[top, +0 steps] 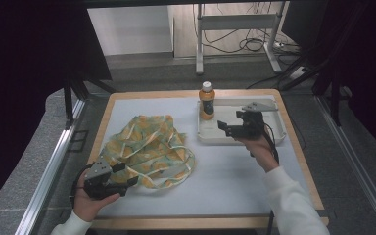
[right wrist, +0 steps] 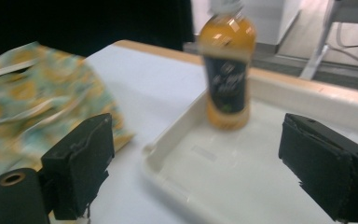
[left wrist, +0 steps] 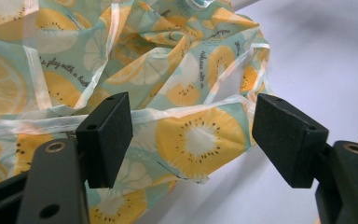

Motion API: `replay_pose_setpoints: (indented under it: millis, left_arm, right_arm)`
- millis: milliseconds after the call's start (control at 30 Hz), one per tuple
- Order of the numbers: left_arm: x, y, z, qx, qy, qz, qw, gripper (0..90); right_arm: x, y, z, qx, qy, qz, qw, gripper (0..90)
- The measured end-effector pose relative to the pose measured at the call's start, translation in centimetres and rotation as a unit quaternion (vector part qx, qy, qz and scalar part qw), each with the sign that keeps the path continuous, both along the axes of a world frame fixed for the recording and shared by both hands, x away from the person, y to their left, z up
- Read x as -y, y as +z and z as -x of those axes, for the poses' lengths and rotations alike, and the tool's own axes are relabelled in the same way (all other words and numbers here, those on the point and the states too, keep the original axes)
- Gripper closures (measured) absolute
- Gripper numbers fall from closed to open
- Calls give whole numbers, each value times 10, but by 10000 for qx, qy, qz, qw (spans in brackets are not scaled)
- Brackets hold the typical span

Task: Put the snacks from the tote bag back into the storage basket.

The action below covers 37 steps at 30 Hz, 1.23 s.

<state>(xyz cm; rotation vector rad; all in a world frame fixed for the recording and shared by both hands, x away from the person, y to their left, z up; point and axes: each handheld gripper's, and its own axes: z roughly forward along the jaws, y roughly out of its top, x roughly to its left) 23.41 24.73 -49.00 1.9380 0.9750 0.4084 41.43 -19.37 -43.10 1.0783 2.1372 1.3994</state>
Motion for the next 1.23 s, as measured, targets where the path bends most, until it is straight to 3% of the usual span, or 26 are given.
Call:
replay_pose_setpoints:
  millis: [300,533,767,1233]
  left_arm:
    - [2,-1,1,9,-46,-30,10000,293]
    - [3,-2,0,8,-55,-42,10000,293]
    - [6,-3,3,25,-117,-93,9999,293]
    - [7,-5,1,25,-117,-144,9998,295]
  right_arm:
    - [25,-19,61,-44,282,69,9996,129]
    - [36,-45,88,-219,335,168,9991,149]
    - [36,-53,93,-299,404,266,9984,168]
    - [36,-53,94,-150,396,344,9985,171]
